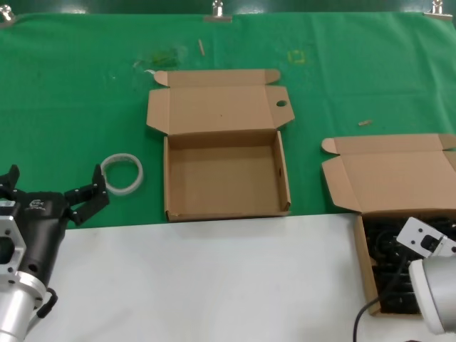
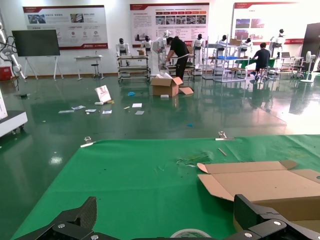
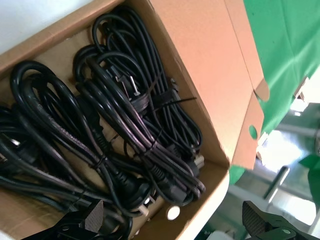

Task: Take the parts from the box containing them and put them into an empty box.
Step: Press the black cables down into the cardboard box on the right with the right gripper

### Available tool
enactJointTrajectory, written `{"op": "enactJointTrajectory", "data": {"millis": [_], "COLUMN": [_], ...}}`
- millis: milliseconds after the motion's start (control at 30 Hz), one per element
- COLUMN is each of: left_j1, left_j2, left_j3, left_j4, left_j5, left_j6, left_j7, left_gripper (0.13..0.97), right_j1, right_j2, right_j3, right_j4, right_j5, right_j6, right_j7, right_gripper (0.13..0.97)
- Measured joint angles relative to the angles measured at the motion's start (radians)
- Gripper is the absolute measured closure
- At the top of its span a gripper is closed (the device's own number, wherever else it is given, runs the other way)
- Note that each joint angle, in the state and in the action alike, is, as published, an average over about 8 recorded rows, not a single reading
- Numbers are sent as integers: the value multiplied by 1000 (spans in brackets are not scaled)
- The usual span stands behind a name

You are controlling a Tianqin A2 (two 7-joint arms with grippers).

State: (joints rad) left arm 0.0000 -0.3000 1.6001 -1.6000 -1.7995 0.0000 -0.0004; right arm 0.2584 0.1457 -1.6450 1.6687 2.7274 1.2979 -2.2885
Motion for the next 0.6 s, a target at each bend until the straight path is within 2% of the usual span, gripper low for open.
{"op": "enactJointTrajectory", "data": {"millis": [167, 600], "left_j1": [0, 0], "left_j2": [0, 0], "left_j3": [0, 0], "left_j4": [0, 0], "left_j5": [0, 0], "left_j6": [0, 0], "left_j7": [0, 0], "left_gripper": [132, 132], "right_j1": [8, 20], "right_j2": [-1, -5], "right_j3": [25, 50], "right_j4": [-32, -60], "right_j5": [16, 24], "right_j6": [-51, -94], "right_j7": [-62, -83], "right_gripper": [129, 129]}}
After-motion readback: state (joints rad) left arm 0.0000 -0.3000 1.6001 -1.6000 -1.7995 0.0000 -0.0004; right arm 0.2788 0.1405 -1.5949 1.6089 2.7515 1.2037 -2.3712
